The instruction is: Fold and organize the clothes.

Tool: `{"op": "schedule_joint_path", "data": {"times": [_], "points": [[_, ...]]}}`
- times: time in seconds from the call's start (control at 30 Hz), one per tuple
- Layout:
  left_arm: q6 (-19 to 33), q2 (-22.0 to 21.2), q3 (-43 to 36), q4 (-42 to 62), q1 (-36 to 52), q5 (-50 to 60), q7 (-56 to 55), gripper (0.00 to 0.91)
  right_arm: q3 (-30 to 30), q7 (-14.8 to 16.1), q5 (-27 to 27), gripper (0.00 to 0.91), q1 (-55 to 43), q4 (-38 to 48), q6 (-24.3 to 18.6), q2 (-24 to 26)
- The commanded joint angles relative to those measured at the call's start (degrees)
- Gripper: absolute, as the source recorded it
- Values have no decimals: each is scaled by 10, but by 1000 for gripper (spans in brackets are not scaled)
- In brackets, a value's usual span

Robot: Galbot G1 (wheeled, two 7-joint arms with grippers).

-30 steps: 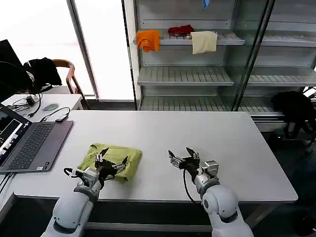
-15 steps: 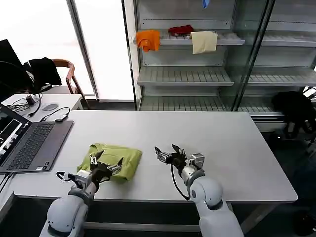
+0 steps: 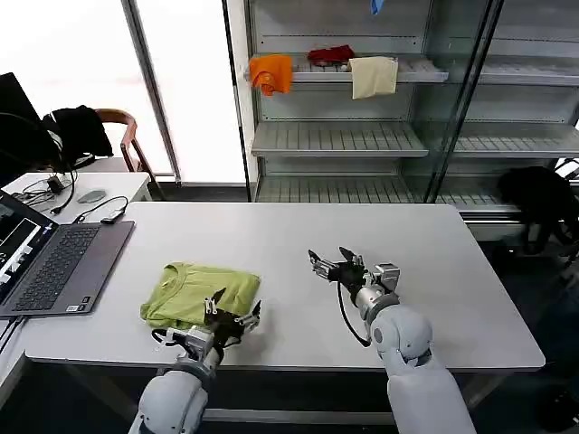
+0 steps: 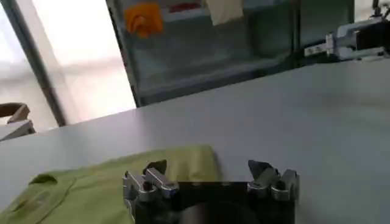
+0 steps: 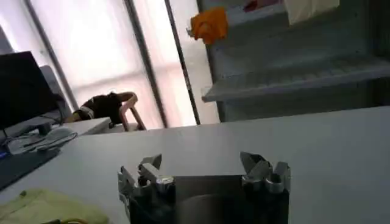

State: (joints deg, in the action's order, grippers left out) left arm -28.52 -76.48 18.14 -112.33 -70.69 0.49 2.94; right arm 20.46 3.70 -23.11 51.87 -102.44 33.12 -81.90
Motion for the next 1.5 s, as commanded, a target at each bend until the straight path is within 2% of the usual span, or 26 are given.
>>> {"op": "schedule_joint_path", "data": {"times": [0.03, 0.13, 0.2, 0.23, 0.27, 0.3, 0.43, 1.07, 1.3, 1.5], "points": [[22, -19, -49, 27, -3, 82, -14, 907, 17, -3, -8, 907, -10, -5, 0, 25], [23, -17, -45, 27, -4, 86, -10, 897, 17, -3, -8, 907, -7, -10, 0, 25], [23, -16, -45, 27, -4, 86, -10, 383, 17, -5, -8, 907, -6, -11, 0, 24], [22, -15, -44, 27, -5, 86, -9, 282, 17, -6, -8, 907, -6, -12, 0, 24], [22, -15, -44, 27, -5, 86, -9, 71, 17, -7, -8, 907, -5, -12, 0, 23], [22, -15, -44, 27, -5, 86, -8, 30, 17, -8, -8, 907, -5, -12, 0, 23], [22, -13, -42, 27, -5, 93, -8, 0, 18, -10, -8, 907, -2, -16, 0, 23], [33, 1, -12, 25, -4, 152, -6, 0, 20, -20, -8, 907, 14, -30, 0, 14], [47, -2, -10, 14, -5, 110, -2, 0, 22, -22, -7, 907, 24, -39, 0, 14], [79, -5, -11, -2, 8, 77, -6, 0, 29, -22, -6, 907, 37, -45, -1, 16]]}}
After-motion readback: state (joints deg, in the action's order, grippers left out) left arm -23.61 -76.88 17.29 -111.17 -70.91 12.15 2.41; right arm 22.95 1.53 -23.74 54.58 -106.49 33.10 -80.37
